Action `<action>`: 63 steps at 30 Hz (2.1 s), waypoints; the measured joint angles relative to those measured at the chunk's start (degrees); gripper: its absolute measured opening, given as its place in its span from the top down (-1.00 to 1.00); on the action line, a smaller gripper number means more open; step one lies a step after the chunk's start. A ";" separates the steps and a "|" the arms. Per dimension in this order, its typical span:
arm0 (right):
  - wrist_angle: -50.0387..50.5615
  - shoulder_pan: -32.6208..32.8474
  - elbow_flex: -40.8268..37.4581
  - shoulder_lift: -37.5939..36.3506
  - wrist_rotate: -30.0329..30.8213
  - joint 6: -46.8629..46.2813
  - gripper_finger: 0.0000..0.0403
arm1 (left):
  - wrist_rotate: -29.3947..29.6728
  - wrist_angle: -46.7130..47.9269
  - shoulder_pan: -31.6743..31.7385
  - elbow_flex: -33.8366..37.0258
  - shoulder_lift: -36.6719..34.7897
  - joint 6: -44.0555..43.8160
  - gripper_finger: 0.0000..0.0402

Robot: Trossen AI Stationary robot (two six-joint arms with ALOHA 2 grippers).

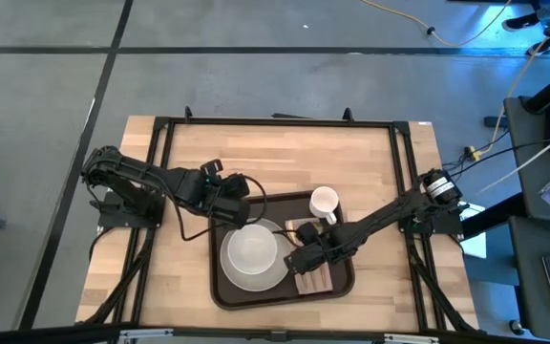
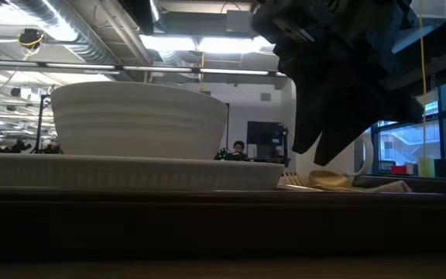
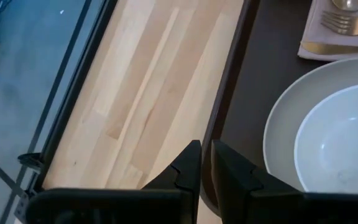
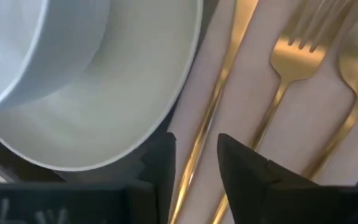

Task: Set up tray
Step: Put the golden knife to the left of the golden fork on the brown serving tray

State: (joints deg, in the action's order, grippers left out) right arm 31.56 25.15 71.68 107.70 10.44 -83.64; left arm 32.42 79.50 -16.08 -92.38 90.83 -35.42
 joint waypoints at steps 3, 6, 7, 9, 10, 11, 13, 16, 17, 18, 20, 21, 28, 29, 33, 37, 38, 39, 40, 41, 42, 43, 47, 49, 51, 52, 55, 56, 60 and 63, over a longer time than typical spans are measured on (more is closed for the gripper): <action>-0.40 0.67 0.04 0.31 0.06 0.02 0.46 | 0.00 -0.04 0.00 0.00 0.00 0.01 0.83; -0.52 1.35 0.04 0.95 0.25 0.03 0.53 | 0.00 -0.04 0.00 0.00 0.00 0.06 0.83; -1.11 1.46 0.04 1.26 0.28 0.11 0.55 | 0.00 -0.04 0.00 0.00 0.00 0.07 0.83; -0.93 1.70 0.02 1.73 0.31 0.20 0.58 | 0.00 -0.05 0.02 0.00 0.00 0.14 0.83; -1.31 1.68 0.02 2.15 0.44 0.15 0.59 | 0.02 -0.03 0.02 0.00 0.00 0.20 0.83; -1.98 1.68 0.02 2.43 0.44 0.13 0.59 | 0.03 -0.05 0.02 0.00 0.00 0.20 0.83; -2.09 1.68 0.02 2.63 0.46 0.13 0.60 | 0.03 -0.06 0.02 0.00 0.00 0.22 0.83; -3.71 1.68 0.02 3.36 0.47 0.17 0.60 | -0.04 -0.13 0.00 0.00 -0.02 0.22 0.83; -3.31 1.68 0.02 3.46 0.46 0.19 0.60 | -0.02 -0.15 0.00 0.00 -0.02 0.22 0.83; -3.42 1.68 0.02 3.61 0.46 0.16 0.60 | -0.02 -0.11 0.00 0.00 -0.02 0.22 0.83; -3.12 1.68 0.02 3.76 0.46 0.09 0.60 | -0.03 -0.15 0.00 0.00 -0.02 0.24 0.83; -2.65 1.68 0.02 3.80 0.46 0.08 0.60 | 0.04 -0.13 0.02 0.00 -0.02 0.24 0.83; -2.13 1.49 0.00 3.80 0.36 -0.33 0.60 | 0.02 -0.24 0.02 0.00 -0.02 1.73 0.83; -1.89 1.49 0.00 3.80 0.21 -0.87 0.60 | 0.04 -0.24 0.02 0.00 -0.02 1.73 0.83; -1.65 1.49 0.00 3.80 0.17 -3.15 0.60 | 0.08 -0.24 0.03 0.00 -0.02 1.73 0.83; -1.68 1.49 0.00 4.78 -0.01 -3.09 0.60 | 0.68 -0.26 0.04 0.00 -0.02 1.73 0.83; -1.87 1.49 0.01 5.19 -0.19 -3.06 0.60 | 1.10 -0.26 0.04 0.00 -0.02 1.73 0.83; -2.21 1.49 0.05 5.59 -0.48 -3.04 0.60 | 1.50 -0.26 0.04 0.00 -0.02 1.75 0.83; -2.20 1.49 0.07 5.73 -0.62 -3.04 0.60 | 1.61 -0.28 0.07 0.00 -0.02 1.75 0.83; -2.18 1.49 0.20 6.13 -0.90 -3.05 0.60 | 1.63 -0.28 0.07 0.00 -0.02 1.75 0.83; -2.31 1.49 0.28 6.38 -1.09 -3.18 0.60 | 1.82 -0.27 0.07 0.00 -0.02 1.75 0.83; -2.50 1.49 0.30 6.56 -1.25 -3.34 0.60 | 2.07 -0.28 0.07 0.00 -0.02 1.75 0.83; -2.52 1.47 0.26 6.67 -1.45 -3.76 0.66 | 2.21 -0.28 0.07 0.00 -0.02 1.75 0.83; -2.57 1.47 0.28 6.57 -1.81 -4.43 0.74 | 2.27 -0.27 0.07 0.00 -0.02 1.81 0.83; -2.50 1.42 0.81 6.64 -2.82 -5.34 0.81 | 2.29 -0.28 0.07 0.00 -0.02 2.51 0.83; -2.49 1.42 1.22 6.73 -3.08 -6.18 0.84 | 2.29 -0.27 0.07 0.00 -0.02 2.82 0.83; -2.36 1.49 2.56 7.05 -3.05 -7.43 0.89 | 2.29 -0.28 0.07 0.00 -0.02 3.21 0.83; -2.24 1.51 2.97 7.12 -3.01 -7.67 0.89 | 2.29 -0.28 0.07 0.00 -0.02 3.23 0.83; -1.52 1.51 4.30 7.17 -2.95 -9.74 0.90 | 2.31 -0.26 0.07 0.00 -0.02 3.25 0.83; -1.02 1.51 4.65 7.16 -2.75 -12.03 0.90 | 2.31 -0.28 0.07 0.00 -0.02 4.15 0.83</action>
State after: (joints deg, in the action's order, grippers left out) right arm 30.54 26.65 76.33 114.87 7.68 -95.67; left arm 34.73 79.23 -16.01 -92.38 90.80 -31.27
